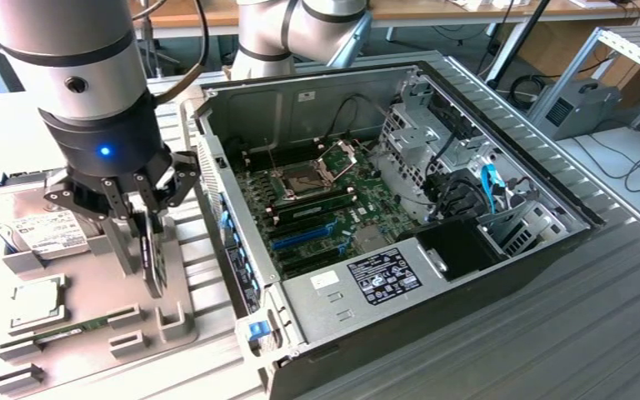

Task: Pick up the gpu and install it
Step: 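Pick up the gpu and move the gpu toward the slot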

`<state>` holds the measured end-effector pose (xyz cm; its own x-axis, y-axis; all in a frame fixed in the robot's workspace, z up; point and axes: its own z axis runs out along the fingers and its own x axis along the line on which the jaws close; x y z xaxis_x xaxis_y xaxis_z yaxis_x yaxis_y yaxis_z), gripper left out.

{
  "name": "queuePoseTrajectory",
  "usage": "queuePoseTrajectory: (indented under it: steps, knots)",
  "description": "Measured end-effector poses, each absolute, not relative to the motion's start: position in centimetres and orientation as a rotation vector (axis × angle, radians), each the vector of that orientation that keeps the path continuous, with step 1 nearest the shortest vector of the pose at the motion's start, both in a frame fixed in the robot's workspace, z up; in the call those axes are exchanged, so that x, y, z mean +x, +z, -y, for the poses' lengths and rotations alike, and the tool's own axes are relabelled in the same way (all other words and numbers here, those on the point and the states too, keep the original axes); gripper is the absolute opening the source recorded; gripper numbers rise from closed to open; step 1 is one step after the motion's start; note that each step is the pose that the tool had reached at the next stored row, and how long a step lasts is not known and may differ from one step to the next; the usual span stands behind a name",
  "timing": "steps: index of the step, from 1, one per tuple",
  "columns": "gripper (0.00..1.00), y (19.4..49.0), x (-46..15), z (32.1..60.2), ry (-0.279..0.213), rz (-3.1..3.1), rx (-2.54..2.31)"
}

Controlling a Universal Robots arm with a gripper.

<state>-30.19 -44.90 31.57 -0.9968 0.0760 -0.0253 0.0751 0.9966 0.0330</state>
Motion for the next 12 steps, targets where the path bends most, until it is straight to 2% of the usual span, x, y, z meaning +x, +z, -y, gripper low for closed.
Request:
queuePoseTrajectory:
  steps: [12]
  knots:
    - [0.26, 32.56, -30.19, 44.9, 0.05, -3.112, 0.118]
